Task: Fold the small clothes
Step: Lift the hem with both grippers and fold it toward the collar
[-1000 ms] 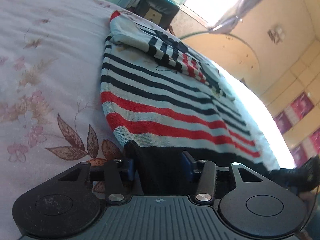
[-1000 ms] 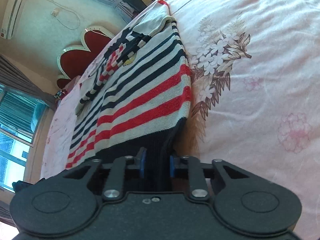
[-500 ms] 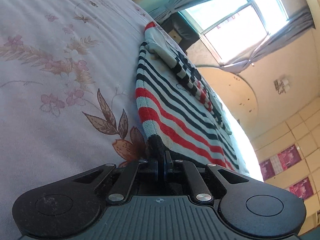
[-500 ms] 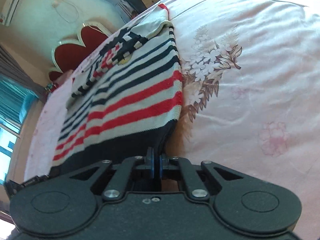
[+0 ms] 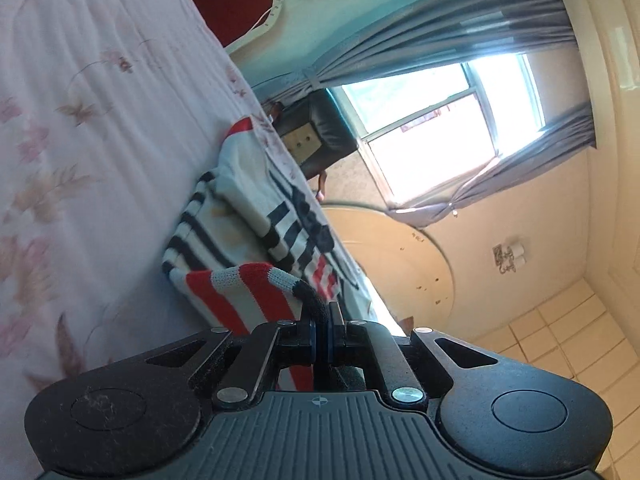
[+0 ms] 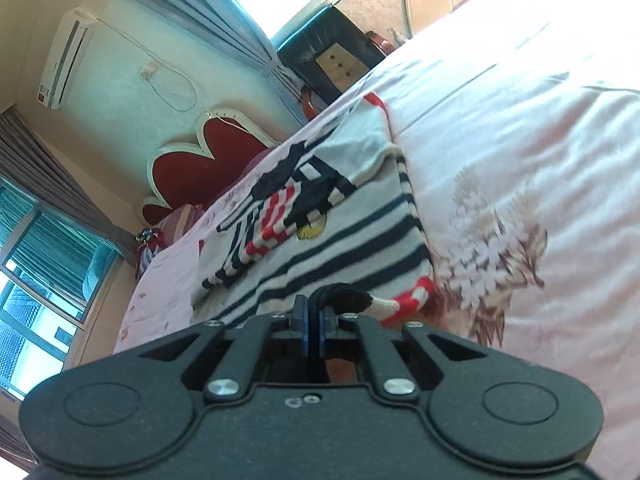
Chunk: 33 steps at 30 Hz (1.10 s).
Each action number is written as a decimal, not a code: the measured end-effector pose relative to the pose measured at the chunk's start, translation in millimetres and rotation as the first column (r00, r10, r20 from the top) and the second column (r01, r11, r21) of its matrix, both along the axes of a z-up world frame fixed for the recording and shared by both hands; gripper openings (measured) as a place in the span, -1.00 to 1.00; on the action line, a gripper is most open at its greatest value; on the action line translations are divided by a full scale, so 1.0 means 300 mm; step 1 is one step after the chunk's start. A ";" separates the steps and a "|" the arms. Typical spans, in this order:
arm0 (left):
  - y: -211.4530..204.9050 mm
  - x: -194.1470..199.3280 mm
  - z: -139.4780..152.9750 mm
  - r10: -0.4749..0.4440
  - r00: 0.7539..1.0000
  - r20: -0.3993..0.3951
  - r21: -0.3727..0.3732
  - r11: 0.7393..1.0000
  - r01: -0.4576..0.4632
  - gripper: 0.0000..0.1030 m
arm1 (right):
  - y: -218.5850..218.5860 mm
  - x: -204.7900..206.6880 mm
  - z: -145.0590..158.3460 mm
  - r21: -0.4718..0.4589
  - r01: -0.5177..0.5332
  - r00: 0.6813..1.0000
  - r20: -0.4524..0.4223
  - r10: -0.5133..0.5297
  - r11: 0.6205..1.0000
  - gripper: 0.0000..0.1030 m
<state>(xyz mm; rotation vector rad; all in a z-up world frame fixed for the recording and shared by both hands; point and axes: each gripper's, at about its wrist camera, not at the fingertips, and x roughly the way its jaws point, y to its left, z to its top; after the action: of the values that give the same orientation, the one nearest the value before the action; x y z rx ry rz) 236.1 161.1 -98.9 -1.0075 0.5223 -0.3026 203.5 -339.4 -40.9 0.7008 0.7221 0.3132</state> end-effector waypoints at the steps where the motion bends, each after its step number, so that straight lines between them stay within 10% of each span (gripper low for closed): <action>1: -0.003 0.039 0.017 0.004 1.000 0.003 0.001 1.000 -0.004 -0.91 | -0.005 0.038 0.014 0.011 0.009 1.000 0.008 -0.009 1.000 -0.89; 12: -0.013 0.536 0.121 -0.001 1.000 -0.012 0.071 0.997 0.002 -0.91 | -0.026 0.578 0.116 0.061 0.033 0.999 0.001 -0.033 0.998 -0.89; 23: -0.041 0.943 -0.083 0.068 0.985 -0.161 0.051 0.997 -0.061 -0.90 | -0.029 1.094 -0.182 0.096 0.013 0.984 -0.177 0.004 0.995 -0.79; 25: -0.050 0.981 -0.097 0.064 0.987 -0.150 0.043 0.997 -0.058 -0.58 | -0.035 1.130 -0.218 0.117 0.020 0.988 -0.155 -0.002 0.993 -0.64; 27: -0.062 0.995 -0.091 0.097 0.990 -0.098 0.076 0.993 -0.089 0.54 | -0.043 1.149 -0.230 0.136 0.019 0.994 -0.111 -0.003 0.990 -0.47; 31: -0.070 1.024 -0.050 0.069 0.997 -0.045 0.178 0.982 -0.060 0.60 | -0.061 1.135 -0.195 0.088 0.050 0.999 -0.016 -0.049 0.995 0.30; 33: -0.090 1.053 -0.018 0.001 0.999 -0.050 0.311 0.950 0.015 0.59 | -0.072 1.124 -0.168 0.063 0.033 0.999 0.030 -0.035 0.997 0.19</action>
<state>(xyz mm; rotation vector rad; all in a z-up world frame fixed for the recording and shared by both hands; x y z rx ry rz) 552.1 134.0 -104.2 -0.7073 0.5977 -0.1936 540.8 -361.0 -91.2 0.7654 0.6728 0.3157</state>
